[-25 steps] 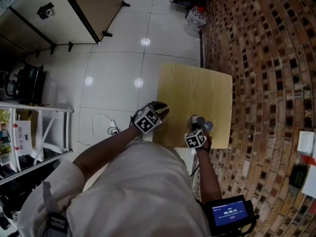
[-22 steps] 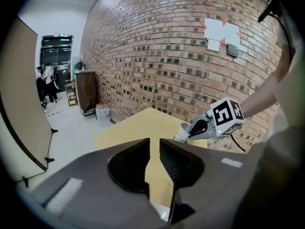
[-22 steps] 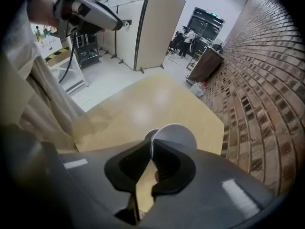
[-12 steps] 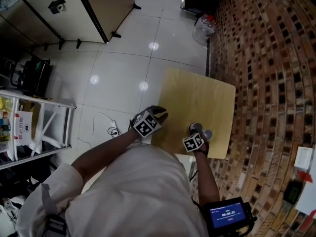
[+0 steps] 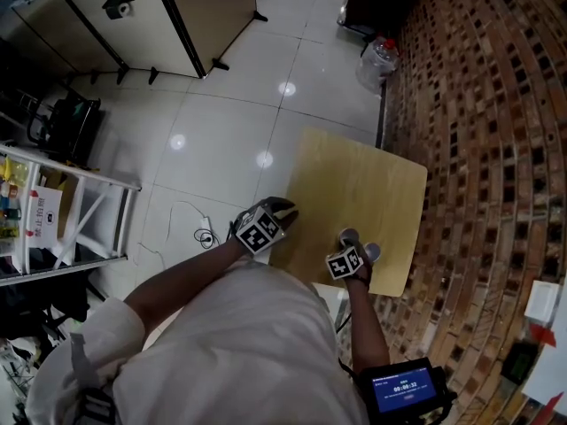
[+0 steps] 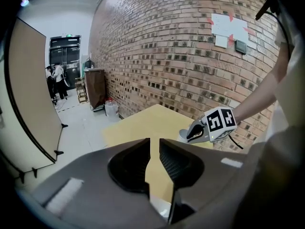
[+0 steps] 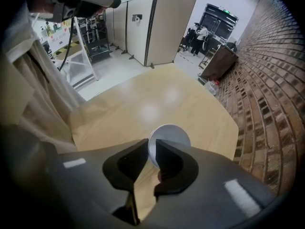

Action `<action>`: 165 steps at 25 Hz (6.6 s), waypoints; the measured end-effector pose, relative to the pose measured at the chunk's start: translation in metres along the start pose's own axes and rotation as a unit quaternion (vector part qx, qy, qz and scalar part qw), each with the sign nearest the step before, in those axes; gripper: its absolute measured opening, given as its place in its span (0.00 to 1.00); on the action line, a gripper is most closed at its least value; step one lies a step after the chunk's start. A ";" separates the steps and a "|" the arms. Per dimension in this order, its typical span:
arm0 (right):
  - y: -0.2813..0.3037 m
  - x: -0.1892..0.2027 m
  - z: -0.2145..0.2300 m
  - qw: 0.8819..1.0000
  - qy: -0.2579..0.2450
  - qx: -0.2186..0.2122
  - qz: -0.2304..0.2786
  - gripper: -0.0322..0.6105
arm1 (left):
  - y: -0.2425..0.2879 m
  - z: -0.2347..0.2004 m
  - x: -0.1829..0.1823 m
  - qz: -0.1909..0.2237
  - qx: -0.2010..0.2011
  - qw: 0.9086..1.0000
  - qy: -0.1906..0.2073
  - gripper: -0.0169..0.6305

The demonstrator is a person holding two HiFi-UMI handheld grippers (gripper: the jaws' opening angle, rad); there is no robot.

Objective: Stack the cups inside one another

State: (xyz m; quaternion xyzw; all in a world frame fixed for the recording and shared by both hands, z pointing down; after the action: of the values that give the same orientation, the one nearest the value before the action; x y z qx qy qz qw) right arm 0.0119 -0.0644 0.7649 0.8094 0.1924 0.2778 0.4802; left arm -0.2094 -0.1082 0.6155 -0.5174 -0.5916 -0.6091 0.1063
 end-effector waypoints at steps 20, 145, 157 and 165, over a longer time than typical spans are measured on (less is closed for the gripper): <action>0.002 -0.004 -0.015 1.000 0.002 0.014 0.016 0.14 | -0.006 0.011 0.005 -0.013 -0.005 1.000 0.006 0.15; -0.091 0.010 0.038 0.994 -0.027 0.035 0.103 0.07 | 0.004 0.027 0.016 0.003 -0.009 0.999 -0.049 0.16; -0.061 0.004 0.009 0.995 -0.077 -0.012 0.061 0.07 | 0.001 0.021 0.020 0.011 -0.007 0.998 -0.058 0.16; -0.033 0.005 -0.001 0.996 -0.086 -0.024 0.031 0.08 | 0.000 0.016 0.024 0.009 -0.004 0.998 -0.061 0.16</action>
State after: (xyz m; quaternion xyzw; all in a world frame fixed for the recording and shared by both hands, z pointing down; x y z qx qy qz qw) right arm 0.0134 -0.0452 0.7376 0.8245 0.1182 0.2264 0.5050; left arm -0.2121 -0.0827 0.6297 -0.5595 -0.5897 -0.5778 0.0730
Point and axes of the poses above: the fingertips, and each gripper's own axes: y forward along the fingers, z to its right, x out of its underside, the point moved 5 cm from there along -y, backward along the fingers, and after that the axes turned 13 degrees about x, right-handed, at the moved point
